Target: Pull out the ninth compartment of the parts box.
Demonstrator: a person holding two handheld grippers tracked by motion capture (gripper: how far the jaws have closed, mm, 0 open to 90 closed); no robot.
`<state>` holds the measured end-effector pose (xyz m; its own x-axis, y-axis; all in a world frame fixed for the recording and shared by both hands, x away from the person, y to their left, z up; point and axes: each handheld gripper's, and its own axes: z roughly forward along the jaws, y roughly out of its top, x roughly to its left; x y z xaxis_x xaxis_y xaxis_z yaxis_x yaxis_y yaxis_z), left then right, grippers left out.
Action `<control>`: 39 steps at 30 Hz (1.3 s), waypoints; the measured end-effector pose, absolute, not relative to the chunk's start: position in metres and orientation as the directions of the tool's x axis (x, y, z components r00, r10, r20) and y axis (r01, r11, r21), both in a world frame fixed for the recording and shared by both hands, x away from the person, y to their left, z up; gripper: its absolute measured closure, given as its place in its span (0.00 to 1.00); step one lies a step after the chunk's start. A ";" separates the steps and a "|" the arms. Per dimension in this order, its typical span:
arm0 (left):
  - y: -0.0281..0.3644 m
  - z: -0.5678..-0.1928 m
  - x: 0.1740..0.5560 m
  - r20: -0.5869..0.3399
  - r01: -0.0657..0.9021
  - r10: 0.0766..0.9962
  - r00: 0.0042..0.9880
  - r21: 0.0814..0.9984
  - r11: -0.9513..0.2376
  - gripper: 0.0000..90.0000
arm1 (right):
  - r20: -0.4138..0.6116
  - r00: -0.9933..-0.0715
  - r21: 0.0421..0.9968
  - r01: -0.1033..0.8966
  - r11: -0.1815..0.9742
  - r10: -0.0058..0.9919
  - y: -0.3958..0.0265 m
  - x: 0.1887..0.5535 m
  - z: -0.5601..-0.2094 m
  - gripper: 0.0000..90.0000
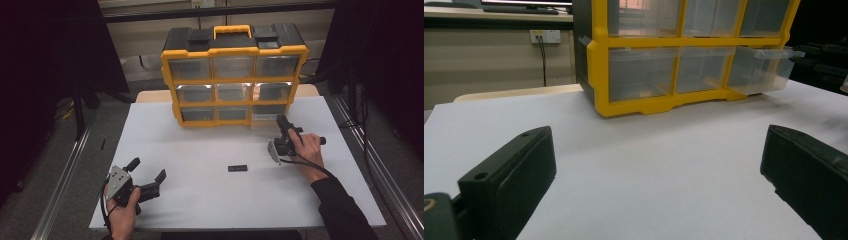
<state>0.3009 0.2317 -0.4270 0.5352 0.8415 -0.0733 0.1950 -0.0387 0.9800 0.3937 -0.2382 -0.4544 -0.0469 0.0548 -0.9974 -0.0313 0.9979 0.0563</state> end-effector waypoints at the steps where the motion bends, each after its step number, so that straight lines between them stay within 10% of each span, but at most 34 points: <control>1: 0.232 -0.427 0.301 -0.073 0.195 0.842 0.535 0.980 -0.039 0.02 | -0.998 -0.046 0.055 -0.032 0.998 0.053 -0.238 0.394 -0.454 0.89; 39: 0.231 -0.427 0.301 -0.075 0.195 0.841 0.535 0.980 -0.037 0.02 | -0.998 -0.045 0.043 -0.054 0.998 0.041 -0.239 0.383 -0.454 0.90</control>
<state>0.3008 0.2313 -0.4271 0.5351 0.8415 -0.0746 0.1947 -0.0370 0.9802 0.3830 -0.2392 -0.4536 -0.0452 0.0405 -0.9982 -0.0544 0.9976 0.0430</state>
